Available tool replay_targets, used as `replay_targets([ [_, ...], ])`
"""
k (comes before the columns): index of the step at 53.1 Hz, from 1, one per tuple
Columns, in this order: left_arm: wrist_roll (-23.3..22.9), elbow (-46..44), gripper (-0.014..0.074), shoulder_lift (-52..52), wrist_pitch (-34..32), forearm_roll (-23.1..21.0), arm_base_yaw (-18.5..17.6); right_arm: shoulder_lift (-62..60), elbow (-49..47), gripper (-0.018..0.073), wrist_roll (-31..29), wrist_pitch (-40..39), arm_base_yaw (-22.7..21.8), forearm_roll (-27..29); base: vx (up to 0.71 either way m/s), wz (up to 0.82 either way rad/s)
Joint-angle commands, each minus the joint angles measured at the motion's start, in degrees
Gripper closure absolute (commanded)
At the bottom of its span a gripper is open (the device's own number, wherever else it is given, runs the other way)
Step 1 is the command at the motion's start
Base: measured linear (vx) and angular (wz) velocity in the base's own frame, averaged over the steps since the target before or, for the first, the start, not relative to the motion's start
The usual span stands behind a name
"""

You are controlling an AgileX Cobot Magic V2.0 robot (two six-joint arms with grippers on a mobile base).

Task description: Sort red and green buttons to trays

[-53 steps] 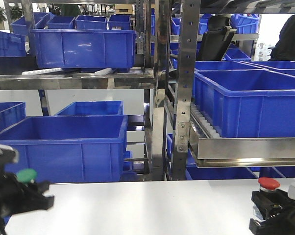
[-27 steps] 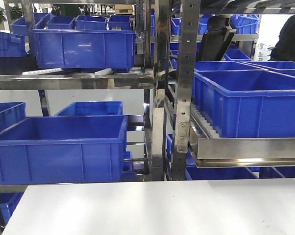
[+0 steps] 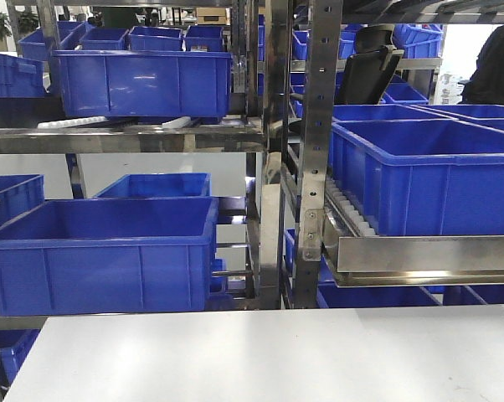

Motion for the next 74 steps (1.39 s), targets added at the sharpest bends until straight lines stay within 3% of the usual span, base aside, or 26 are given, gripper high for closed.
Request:
replay_targets([
  [1,-0.39,-1.62,0.0602,-0.24,-5.16,-0.29,-0.16,0.10,-1.76,0.0569,0.15,-2.98,0.13,-0.66,0.00,0.00],
  [45,-0.39,-1.62,0.0602,-0.24,-5.16,-0.29,-0.16,0.10,-1.76,0.0569,0.15,-2.92,0.13,-0.66,-0.01,0.06],
  [74,-0.39,-1.62,0.0602,-0.24,-5.16,-0.29,-0.16,0.10,-1.76,0.0569,0.15,-2.92,0.13,-0.66,-0.02,0.52],
])
